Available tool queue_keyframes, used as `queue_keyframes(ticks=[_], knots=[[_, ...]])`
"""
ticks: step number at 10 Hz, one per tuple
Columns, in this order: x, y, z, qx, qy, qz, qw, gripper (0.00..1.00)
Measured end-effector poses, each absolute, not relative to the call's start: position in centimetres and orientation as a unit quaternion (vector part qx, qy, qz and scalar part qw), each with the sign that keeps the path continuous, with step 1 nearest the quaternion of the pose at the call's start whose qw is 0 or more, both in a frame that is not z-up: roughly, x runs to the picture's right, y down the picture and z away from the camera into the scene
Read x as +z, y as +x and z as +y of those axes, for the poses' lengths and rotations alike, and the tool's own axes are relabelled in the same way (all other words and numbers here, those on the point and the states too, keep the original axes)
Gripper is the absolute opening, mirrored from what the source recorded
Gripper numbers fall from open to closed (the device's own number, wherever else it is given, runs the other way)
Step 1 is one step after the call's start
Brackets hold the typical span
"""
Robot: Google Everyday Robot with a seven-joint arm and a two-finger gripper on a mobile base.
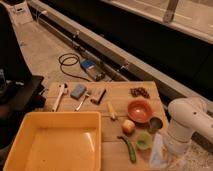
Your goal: Place towel in paper cup
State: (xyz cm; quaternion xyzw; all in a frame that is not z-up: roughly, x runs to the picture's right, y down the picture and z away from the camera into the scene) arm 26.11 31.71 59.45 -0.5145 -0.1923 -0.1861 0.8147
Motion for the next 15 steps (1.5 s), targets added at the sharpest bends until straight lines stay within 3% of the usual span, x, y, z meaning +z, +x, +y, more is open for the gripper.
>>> queue_keyframes(ticks=[5,7,15], knots=[[60.7,25.1,33.2,-0.19,-0.519,-0.234,0.8,0.66],[60.7,24.6,33.0,-0.195,-0.515,-0.238,0.8,0.8],[57.9,24.4,26.0,-0.215,-0.449,-0.193,0.845,0.8]])
